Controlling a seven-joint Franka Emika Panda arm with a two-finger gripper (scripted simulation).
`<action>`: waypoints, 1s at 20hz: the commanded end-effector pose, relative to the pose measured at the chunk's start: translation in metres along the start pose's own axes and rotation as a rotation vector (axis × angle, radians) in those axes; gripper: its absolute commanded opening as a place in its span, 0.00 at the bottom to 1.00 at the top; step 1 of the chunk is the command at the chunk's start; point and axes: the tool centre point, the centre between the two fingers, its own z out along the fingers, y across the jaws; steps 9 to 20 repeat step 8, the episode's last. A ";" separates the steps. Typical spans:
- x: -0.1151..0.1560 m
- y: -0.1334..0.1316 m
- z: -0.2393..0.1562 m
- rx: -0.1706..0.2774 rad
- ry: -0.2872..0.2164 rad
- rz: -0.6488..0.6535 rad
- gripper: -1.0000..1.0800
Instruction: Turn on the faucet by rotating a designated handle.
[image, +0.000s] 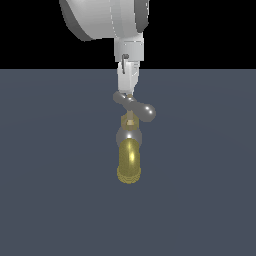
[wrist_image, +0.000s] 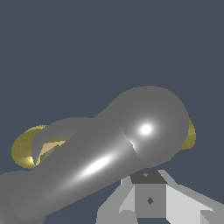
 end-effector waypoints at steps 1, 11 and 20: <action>0.058 -0.019 -0.003 0.011 0.025 -0.075 0.00; 0.091 -0.038 -0.005 0.010 0.032 -0.095 0.00; 0.091 -0.038 -0.005 0.010 0.032 -0.095 0.00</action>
